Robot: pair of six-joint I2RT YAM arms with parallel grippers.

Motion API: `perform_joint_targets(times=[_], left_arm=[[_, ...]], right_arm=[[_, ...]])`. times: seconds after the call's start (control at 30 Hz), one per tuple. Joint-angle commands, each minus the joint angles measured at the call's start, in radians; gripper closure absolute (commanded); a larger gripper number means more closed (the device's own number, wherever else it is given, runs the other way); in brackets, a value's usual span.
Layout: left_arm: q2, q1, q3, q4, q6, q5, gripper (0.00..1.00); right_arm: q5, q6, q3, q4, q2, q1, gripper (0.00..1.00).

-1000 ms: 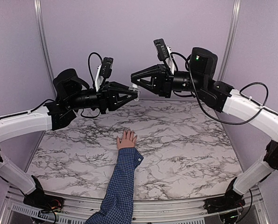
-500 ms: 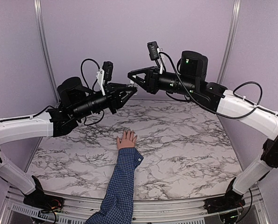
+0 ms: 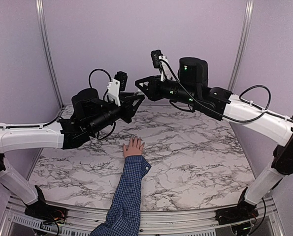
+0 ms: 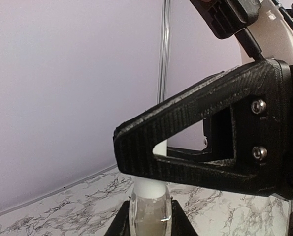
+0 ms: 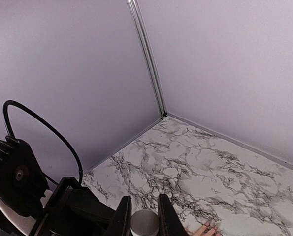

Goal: Paint the nails
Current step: Screw the nail polish bottle cap onto the nail polish bottle.

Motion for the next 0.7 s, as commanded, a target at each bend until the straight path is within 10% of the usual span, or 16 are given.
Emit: perform_joint_targets(times=[0.0, 0.23, 0.67], left_arm=[[-0.023, 0.028, 0.022, 0.110, -0.020, 0.082, 1.00], [-0.070, 0.092, -0.025, 0.117, -0.091, 0.438, 1.00], [-0.008, 0.134, 0.081, 0.118, -0.326, 1.053, 1.00]], right_arm=[[-0.067, -0.004, -0.024, 0.026, -0.052, -0.008, 0.82], [-0.272, -0.035, -0.102, 0.145, -0.130, -0.081, 0.47], [-0.862, -0.099, -0.132, 0.266, -0.158, -0.109, 0.38]])
